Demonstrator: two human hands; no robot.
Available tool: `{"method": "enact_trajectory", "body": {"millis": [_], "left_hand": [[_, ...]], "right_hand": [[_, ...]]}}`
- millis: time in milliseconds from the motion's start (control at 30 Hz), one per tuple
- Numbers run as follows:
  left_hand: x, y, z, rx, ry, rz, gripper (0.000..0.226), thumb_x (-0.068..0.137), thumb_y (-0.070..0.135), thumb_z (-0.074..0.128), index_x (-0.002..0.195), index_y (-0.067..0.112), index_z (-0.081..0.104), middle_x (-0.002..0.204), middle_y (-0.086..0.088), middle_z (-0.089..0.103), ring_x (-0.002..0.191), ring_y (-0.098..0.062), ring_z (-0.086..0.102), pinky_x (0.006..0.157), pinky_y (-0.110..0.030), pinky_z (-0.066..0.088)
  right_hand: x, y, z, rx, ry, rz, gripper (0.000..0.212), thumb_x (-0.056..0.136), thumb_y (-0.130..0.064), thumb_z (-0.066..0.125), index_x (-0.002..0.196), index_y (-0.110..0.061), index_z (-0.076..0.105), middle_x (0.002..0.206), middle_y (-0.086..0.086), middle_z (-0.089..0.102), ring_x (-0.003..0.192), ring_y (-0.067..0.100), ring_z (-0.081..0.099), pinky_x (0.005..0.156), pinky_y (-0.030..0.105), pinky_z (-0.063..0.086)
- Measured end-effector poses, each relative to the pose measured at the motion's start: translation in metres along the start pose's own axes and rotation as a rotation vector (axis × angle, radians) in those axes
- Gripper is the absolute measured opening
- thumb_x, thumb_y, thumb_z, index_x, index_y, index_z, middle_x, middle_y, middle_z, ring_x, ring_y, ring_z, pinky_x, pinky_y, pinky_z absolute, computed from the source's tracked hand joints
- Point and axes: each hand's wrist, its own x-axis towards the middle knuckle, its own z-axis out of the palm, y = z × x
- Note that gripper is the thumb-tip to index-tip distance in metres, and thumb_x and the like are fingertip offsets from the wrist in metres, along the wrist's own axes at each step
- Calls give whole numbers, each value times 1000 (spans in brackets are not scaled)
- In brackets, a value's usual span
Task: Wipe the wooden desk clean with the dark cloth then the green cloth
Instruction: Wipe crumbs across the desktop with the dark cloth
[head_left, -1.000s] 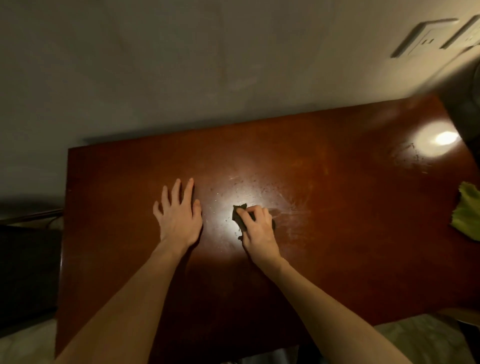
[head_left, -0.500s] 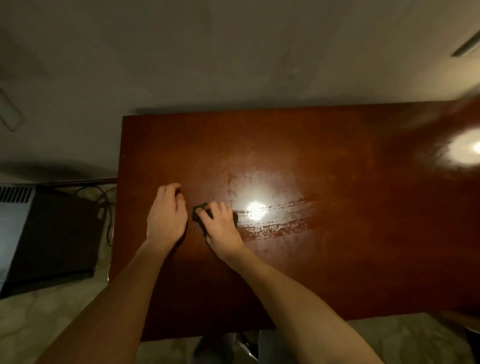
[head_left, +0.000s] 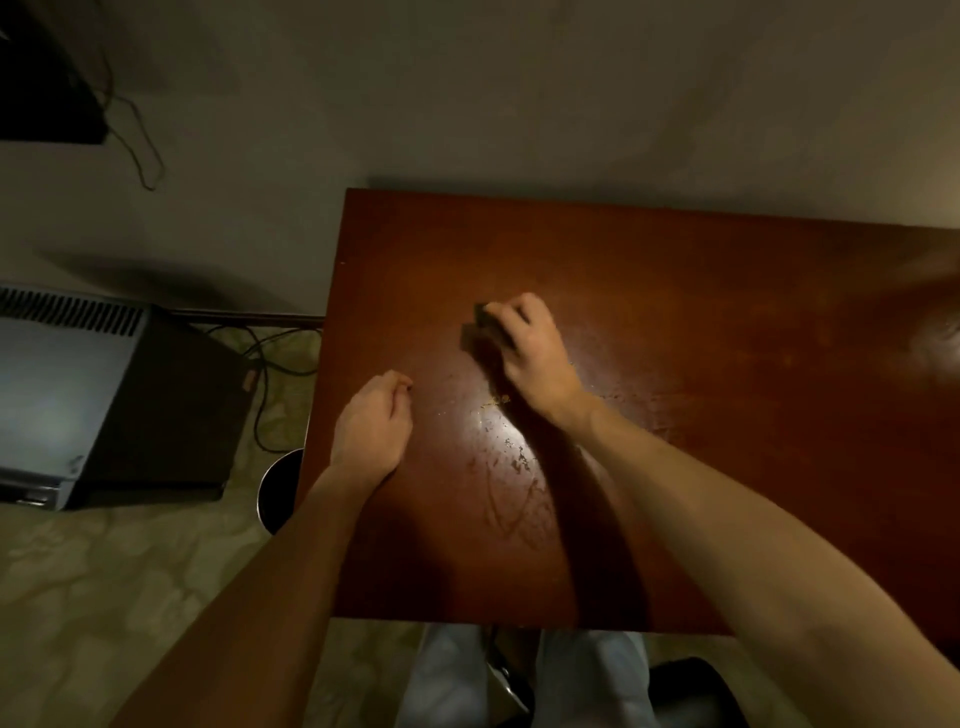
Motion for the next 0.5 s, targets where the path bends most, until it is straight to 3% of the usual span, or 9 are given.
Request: {"method": "enact_trajectory", "body": {"millis": [67,200,333,433,500], "left_hand": [[-1,-1,-1,20,-11,6,30,109,21,43,132,18,62,122,-3,65,107,-24,64,95,-47,53],[1,-1,-1,31,-55,-17,32,106,20,47,136,20,56,118,-1,62,102,-23,63,93,-47,54],[5,-1,-1,5,-117,-64,33,106,19,49,139,24,48,102,1,61,87,-18,63,83,-44,55],[6,-4,1,-23,-112,-64,32,106,18,51,138,25,48,98,2,59,82,-15,61,76,-39,51],[6,-4,5,-37,-95,-68,33,106,18,53,137,25,47,96,3,57,80,-13,60,73,-35,47]], "right_hand": [[8,12,-12,49,68,105,33,103,-7,61,136,-12,60,124,-1,46,108,21,56,82,14,53],[2,29,-20,86,103,261,28,105,-9,58,133,-10,62,120,1,50,106,19,58,84,6,51],[-29,22,-4,77,39,336,28,105,-14,59,132,-9,63,117,-2,50,103,16,58,94,32,59],[-47,2,11,121,42,370,27,105,-11,59,131,-5,63,117,3,53,91,-1,56,83,18,58],[-55,-12,22,159,21,359,27,105,-9,58,131,-3,63,118,5,52,90,-5,54,76,3,49]]}}
